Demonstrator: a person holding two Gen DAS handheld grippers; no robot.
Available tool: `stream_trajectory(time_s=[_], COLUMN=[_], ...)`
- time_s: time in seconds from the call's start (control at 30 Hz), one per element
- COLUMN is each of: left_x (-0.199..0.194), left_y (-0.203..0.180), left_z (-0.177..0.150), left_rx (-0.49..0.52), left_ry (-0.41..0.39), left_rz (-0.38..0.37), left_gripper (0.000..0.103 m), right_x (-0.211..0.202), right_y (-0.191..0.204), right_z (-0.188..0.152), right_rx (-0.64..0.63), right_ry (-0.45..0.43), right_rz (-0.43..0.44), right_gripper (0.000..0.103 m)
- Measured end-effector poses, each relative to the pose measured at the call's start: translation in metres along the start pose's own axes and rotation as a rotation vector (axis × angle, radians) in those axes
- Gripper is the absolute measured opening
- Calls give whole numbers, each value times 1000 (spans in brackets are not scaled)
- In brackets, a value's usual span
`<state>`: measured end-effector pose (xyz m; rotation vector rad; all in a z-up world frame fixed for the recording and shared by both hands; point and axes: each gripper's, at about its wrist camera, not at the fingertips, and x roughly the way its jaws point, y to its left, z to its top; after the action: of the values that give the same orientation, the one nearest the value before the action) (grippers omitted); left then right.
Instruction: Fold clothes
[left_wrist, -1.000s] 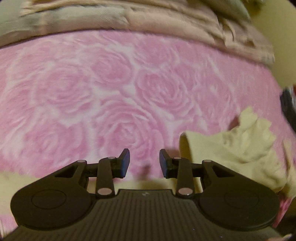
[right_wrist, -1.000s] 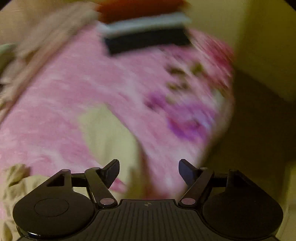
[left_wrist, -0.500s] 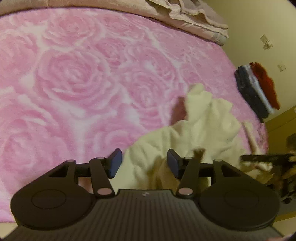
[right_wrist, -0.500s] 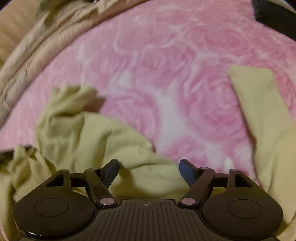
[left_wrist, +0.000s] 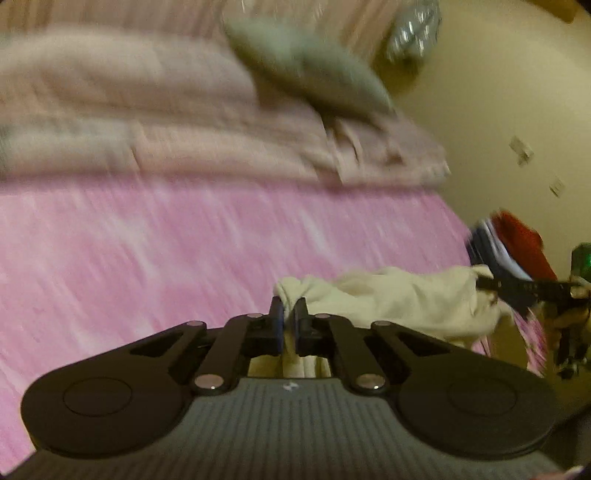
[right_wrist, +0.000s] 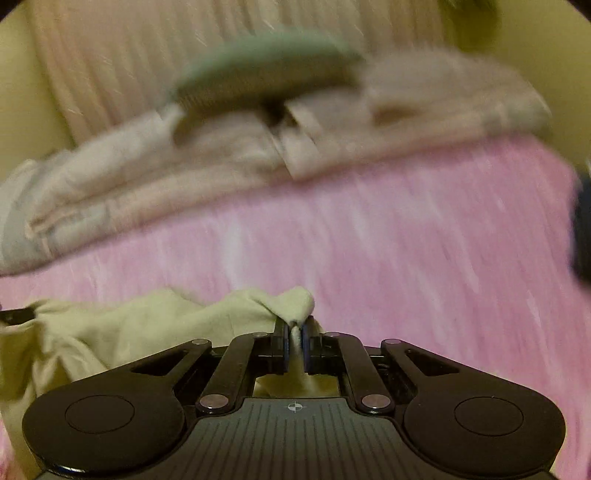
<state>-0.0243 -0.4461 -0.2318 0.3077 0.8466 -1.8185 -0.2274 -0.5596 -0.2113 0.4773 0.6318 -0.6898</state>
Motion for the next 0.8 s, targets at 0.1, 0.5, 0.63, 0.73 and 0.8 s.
stream_trajectory(time_s=[0.1, 0.5, 0.63, 0.73, 0.8], left_x=[0, -23, -62, -89, -100], left_y=[10, 59, 72, 80, 82], left_z=[38, -29, -94, -126, -136], left_rx=[29, -247, -453, -560, -593], left_ry=[-92, 69, 152, 175, 175], left_rz=[115, 339, 407, 453, 464], left_gripper=[5, 42, 41, 41, 41], right_x=[51, 98, 106, 115, 125], right_y=[39, 159, 202, 230, 248], right_z=[59, 0, -52, -66, -73], right_rx=[-56, -99, -90, -79, -108], right_ry=[-76, 212, 380, 426, 447], right_rz=[7, 231, 360, 422, 432], right_gripper=[8, 66, 58, 58, 58])
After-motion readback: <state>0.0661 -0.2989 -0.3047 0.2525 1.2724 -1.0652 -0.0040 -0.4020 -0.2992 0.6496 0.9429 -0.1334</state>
